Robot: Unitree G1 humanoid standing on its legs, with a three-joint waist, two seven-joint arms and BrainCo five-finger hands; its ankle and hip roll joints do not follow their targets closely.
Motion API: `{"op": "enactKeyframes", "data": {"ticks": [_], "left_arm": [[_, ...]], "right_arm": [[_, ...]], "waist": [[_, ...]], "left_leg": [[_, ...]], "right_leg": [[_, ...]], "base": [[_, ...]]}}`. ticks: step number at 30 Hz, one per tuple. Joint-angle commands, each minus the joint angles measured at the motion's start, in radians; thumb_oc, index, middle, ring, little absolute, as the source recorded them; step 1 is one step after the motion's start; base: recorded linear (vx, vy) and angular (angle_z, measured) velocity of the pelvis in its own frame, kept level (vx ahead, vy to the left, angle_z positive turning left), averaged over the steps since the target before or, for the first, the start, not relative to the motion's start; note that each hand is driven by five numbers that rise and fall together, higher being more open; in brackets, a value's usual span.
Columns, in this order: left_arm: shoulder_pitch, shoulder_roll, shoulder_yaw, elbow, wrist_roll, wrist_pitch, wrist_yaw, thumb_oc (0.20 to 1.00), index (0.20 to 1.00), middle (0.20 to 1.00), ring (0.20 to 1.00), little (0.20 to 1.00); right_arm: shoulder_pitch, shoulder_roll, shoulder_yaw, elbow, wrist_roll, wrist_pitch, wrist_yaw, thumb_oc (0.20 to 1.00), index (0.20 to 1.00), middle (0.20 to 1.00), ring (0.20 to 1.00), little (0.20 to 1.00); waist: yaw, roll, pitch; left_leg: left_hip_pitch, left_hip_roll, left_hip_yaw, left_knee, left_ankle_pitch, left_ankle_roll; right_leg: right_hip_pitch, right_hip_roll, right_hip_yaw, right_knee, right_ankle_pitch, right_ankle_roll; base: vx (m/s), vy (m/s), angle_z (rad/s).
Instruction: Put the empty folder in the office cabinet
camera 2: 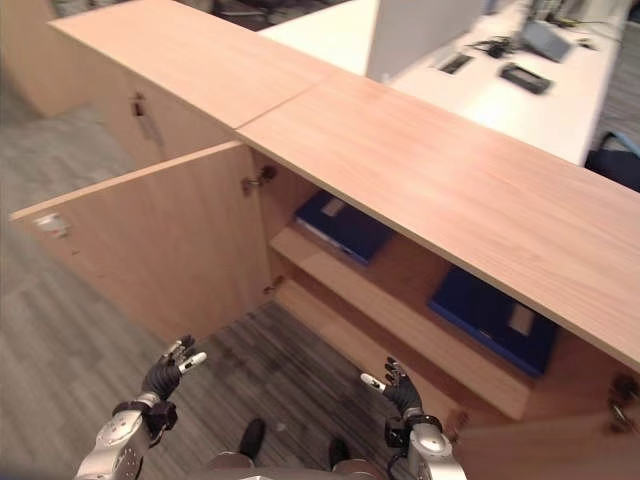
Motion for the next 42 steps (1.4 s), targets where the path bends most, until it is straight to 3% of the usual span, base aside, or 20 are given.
{"op": "enactKeyframes", "data": {"ticks": [1,3,5,6,7,8,9,10,12,14,15,26,35,42], "left_arm": [[-0.095,0.014,0.000,-0.050,0.003,-0.052,0.009,1.000,1.000,1.000,1.000,1.000],[-0.101,0.008,0.000,-0.045,-0.002,-0.053,0.010,1.000,1.000,1.000,1.000,1.000],[-0.114,-0.006,0.004,-0.043,-0.010,-0.053,0.018,1.000,1.000,1.000,1.000,1.000],[-0.114,-0.006,0.004,-0.043,-0.010,-0.053,0.018,1.000,1.000,1.000,1.000,1.000],[-0.124,-0.012,0.005,-0.041,-0.014,-0.049,0.016,1.000,1.000,1.000,1.000,1.000],[-0.134,-0.015,0.009,-0.044,-0.021,-0.046,0.010,1.000,1.000,1.000,1.000,1.000],[-0.130,-0.013,0.010,-0.054,-0.024,-0.047,0.008,1.000,1.000,1.000,1.000,1.000],[-0.121,-0.010,0.015,-0.064,-0.025,-0.048,0.005,1.000,1.000,1.000,1.000,1.000],[-0.116,-0.012,0.014,-0.067,-0.023,-0.047,-0.001,1.000,1.000,1.000,1.000,1.000],[-0.118,-0.019,0.006,-0.068,-0.022,-0.039,-0.010,1.000,1.000,1.000,1.000,1.000],[-0.110,-0.026,0.007,-0.067,-0.016,-0.036,-0.009,1.000,1.000,1.000,1.000,1.000],[-0.088,-0.010,0.020,-0.105,0.001,-0.032,-0.012,1.000,1.000,1.000,1.000,1.000],[-0.086,-0.011,0.041,-0.101,0.025,-0.045,0.005,1.000,1.000,1.000,1.000,1.000],[-0.151,0.007,0.069,-0.101,0.030,-0.071,0.042,1.000,1.000,1.000,1.000,1.000]], "right_arm": [[-0.001,-0.035,-0.012,-0.095,-0.034,-0.037,0.000,1.000,1.000,1.000,1.000,1.000],[-0.004,-0.046,-0.013,-0.093,-0.036,-0.040,-0.001,1.000,1.000,1.000,1.000,1.000],[-0.023,-0.080,-0.019,-0.094,-0.047,-0.040,-0.010,1.000,1.000,1.000,1.000,1.000],[-0.024,-0.080,-0.018,-0.093,-0.047,-0.040,-0.010,1.000,1.000,1.000,1.000,1.000],[-0.035,-0.087,-0.019,-0.089,-0.051,-0.040,-0.014,1.000,1.000,1.000,1.000,1.000],[-0.051,-0.091,-0.015,-0.082,-0.054,-0.035,-0.022,1.000,1.000,1.000,1.000,1.000],[-0.054,-0.091,-0.016,-0.081,-0.051,-0.035,-0.022,1.000,1.000,1.000,1.000,1.000],[-0.053,-0.092,-0.020,-0.084,-0.047,-0.036,-0.020,1.000,1.000,1.000,1.000,1.000],[-0.041,-0.087,-0.030,-0.087,-0.040,-0.035,-0.013,1.000,1.000,1.000,1.000,1.000],[-0.022,-0.076,-0.043,-0.091,-0.034,-0.030,-0.009,1.000,1.000,1.000,1.000,1.000],[-0.016,-0.063,-0.044,-0.094,-0.036,-0.028,-0.009,1.000,1.000,1.000,1.000,1.000],[-0.015,-0.004,-0.031,-0.046,-0.034,-0.013,-0.001,1.000,1.000,1.000,1.000,1.000],[-0.005,0.002,-0.033,-0.036,-0.049,-0.008,0.000,1.000,1.000,1.000,1.000,1.000],[0.002,0.001,-0.024,-0.031,-0.060,-0.006,0.010,1.000,1.000,1.000,1.000,1.000]], "waist": [[0.006,-0.039,0.006],[0.003,-0.038,0.004],[-0.001,-0.039,0.018],[0.000,-0.039,0.020],[-0.013,-0.044,0.026],[-0.038,-0.055,0.021],[-0.042,-0.060,0.015],[-0.043,-0.069,0.017],[-0.054,-0.076,0.009],[-0.068,-0.067,-0.010],[-0.063,-0.058,-0.025],[-0.023,-0.066,-0.050],[-0.015,-0.069,-0.054],[-0.034,-0.068,-0.064]], "left_leg": [[-0.005,-0.020,-0.016,0.022,-0.004,-0.093],[-0.020,-0.020,-0.011,0.023,0.001,-0.100],[-0.062,0.002,0.103,0.065,0.016,-0.113],[-0.063,0.001,0.105,0.070,0.012,-0.113],[-0.063,0.025,0.216,0.101,-0.002,-0.098],[-0.049,0.086,0.427,0.178,-0.042,-0.081],[-0.033,0.095,0.465,0.200,-0.057,-0.079],[-0.022,0.093,0.471,0.261,-0.103,-0.072],[0.002,0.087,0.484,0.306,-0.133,-0.067],[0.049,0.074,0.529,0.248,-0.137,-0.062],[0.073,0.047,0.525,0.177,-0.135,-0.057],[0.110,-0.023,0.421,0.043,-0.110,-0.022],[0.128,-0.047,0.417,0.023,-0.116,-0.004],[0.142,-0.060,0.441,0.013,-0.121,0.003]], "right_leg": [[-0.010,-0.068,-0.062,0.057,-0.078,0.075],[0.002,-0.067,-0.082,0.038,-0.074,0.072],[0.023,-0.077,-0.134,0.016,-0.064,0.066],[0.024,-0.078,-0.133,0.017,-0.065,0.067],[0.023,-0.089,-0.153,0.024,-0.068,0.066],[0.002,-0.103,-0.193,0.032,-0.057,0.063],[0.000,-0.107,-0.209,0.031,-0.052,0.060],[0.004,-0.118,-0.222,0.032,-0.043,0.057],[0.004,-0.129,-0.262,0.039,-0.045,0.049],[0.006,-0.125,-0.299,0.039,-0.042,0.052],[0.004,-0.124,-0.312,0.044,-0.030,0.056],[0.002,-0.163,-0.350,0.056,-0.008,0.084],[0.000,-0.184,-0.340,0.049,0.015,0.103],[-0.012,-0.194,-0.307,0.035,0.041,0.118]], "base": [[-0.14,-0.142,0.72],[-0.13,-0.136,0.85],[-0.13,-0.058,0.63],[-0.13,0.032,0.45],[-0.21,0.043,0.39],[-0.25,0.042,0.48],[-0.22,0.002,0.54],[-0.10,-0.025,0.67],[-0.09,0.011,0.48],[-0.01,0.103,0.69],[0.03,0.110,1.23],[0.00,0.098,0.43],[0.00,0.067,0.04],[0.01,0.052,-0.09]]}}
